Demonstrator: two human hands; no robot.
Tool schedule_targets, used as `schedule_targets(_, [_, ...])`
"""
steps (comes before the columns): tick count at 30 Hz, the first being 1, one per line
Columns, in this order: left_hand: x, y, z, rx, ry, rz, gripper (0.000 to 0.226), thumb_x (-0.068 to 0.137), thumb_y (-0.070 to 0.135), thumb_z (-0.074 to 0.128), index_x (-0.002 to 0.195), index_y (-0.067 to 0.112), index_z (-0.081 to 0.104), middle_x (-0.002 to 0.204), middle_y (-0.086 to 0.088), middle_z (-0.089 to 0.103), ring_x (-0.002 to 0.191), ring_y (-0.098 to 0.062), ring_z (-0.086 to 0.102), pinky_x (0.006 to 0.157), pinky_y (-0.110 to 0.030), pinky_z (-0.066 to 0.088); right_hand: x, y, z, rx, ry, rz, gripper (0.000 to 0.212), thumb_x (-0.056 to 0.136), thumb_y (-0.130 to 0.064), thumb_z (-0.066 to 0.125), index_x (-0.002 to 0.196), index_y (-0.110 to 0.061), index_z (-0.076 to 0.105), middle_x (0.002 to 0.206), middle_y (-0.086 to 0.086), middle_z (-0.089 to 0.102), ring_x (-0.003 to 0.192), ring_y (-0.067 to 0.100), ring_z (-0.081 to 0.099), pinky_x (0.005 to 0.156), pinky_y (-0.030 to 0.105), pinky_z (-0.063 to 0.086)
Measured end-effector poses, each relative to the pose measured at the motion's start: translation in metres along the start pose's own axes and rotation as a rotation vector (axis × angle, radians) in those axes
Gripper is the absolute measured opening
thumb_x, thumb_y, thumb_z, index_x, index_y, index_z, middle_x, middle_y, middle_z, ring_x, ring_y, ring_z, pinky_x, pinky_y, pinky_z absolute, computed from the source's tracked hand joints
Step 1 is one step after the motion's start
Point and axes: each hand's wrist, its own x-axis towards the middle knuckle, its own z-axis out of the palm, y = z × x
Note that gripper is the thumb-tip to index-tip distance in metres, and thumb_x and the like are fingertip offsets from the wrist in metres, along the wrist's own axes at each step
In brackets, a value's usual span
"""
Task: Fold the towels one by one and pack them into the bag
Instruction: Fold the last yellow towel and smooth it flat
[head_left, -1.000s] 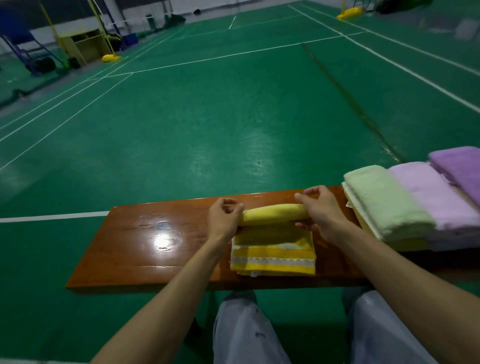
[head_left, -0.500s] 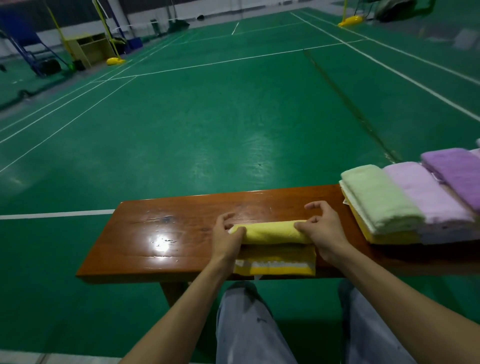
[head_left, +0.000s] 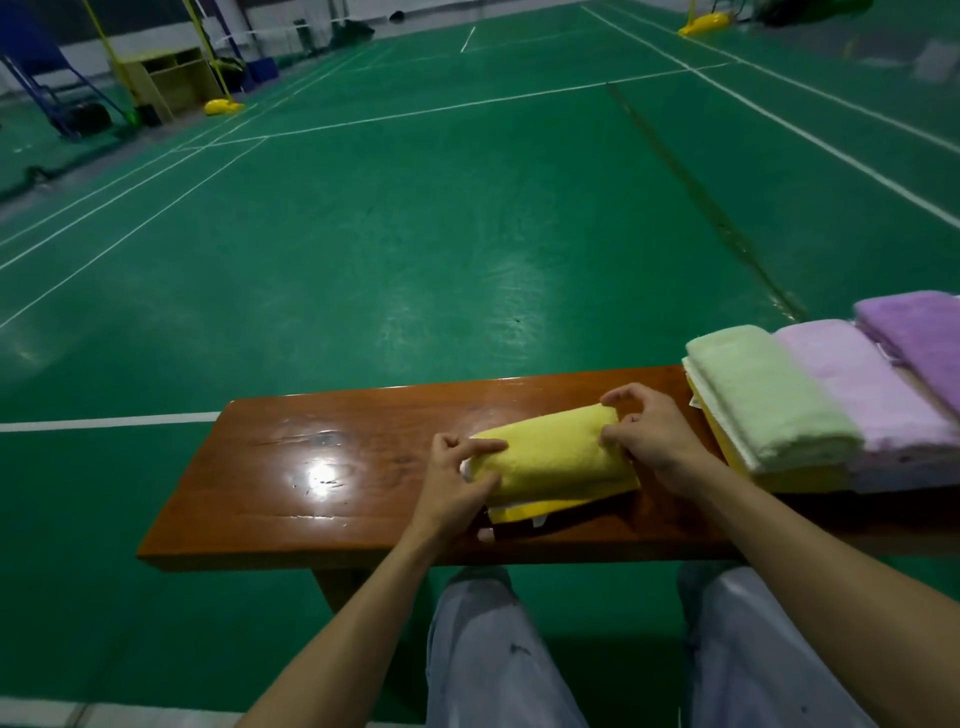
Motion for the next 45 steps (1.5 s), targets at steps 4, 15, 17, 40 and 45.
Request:
schedule_targets(4, [-0.008, -0.006, -0.001, 0.160, -0.031, 0.085, 0.028, 0.088, 0.031, 0.067, 0.114, 0.040, 0.062, 0.102, 0.004, 0.042, 0.101, -0.013, 0.042, 0.086, -0.025, 0.046, -0.002, -0.010, 0.004, -0.430, 0.093, -0.127, 0.034, 0.083, -0.019, 0.070, 0.115, -0.023, 0.059, 0.097, 0.001, 0.058, 0.087, 0.018, 0.056, 0.067, 0.030, 0.046])
schedule_targets(15, [0.021, 0.019, 0.014, 0.359, -0.041, 0.166, 0.009, 0.089, 0.027, 0.066, 0.090, 0.018, 0.064, 0.136, 0.003, 0.043, 0.125, -0.007, 0.026, 0.108, -0.034, 0.027, 0.017, 0.010, 0.009, -0.779, -0.348, -0.425, 0.038, 0.098, -0.041, 0.052, 0.136, -0.045, 0.047, 0.158, 0.001, 0.022, 0.147, 0.025, 0.011, 0.118, 0.046, 0.014])
schedule_targets(17, [0.021, 0.016, 0.013, 0.307, -0.089, 0.104, 0.012, 0.086, 0.027, 0.069, 0.091, 0.023, 0.059, 0.136, 0.004, 0.041, 0.127, -0.011, 0.028, 0.108, -0.036, 0.026, 0.018, 0.013, 0.003, -0.812, -0.375, -0.390, 0.036, 0.096, -0.052, 0.048, 0.130, -0.060, 0.037, 0.161, -0.002, 0.011, 0.148, 0.027, 0.005, 0.119, 0.052, 0.012])
schedule_targets(40, [0.029, 0.051, 0.000, 0.376, -0.645, 0.250, 0.041, 0.074, 0.023, 0.082, 0.095, 0.045, 0.054, 0.110, 0.020, 0.034, 0.104, -0.004, 0.040, 0.075, -0.011, 0.048, -0.032, 0.014, -0.072, -0.595, -0.403, -0.430, 0.071, 0.065, -0.038, 0.090, 0.116, -0.058, 0.046, 0.117, -0.005, 0.035, 0.111, 0.011, 0.042, 0.099, 0.020, 0.040])
schedule_targets(45, [0.082, 0.123, 0.020, 0.512, -0.652, 0.451, 0.061, 0.071, 0.015, 0.083, 0.097, 0.060, 0.052, 0.110, 0.017, 0.034, 0.106, -0.008, 0.040, 0.089, -0.004, 0.035, -0.050, -0.001, -0.114, -0.535, -0.112, -0.404, 0.070, 0.065, -0.039, 0.089, 0.121, -0.047, 0.048, 0.113, -0.002, 0.038, 0.108, 0.016, 0.044, 0.095, 0.025, 0.043])
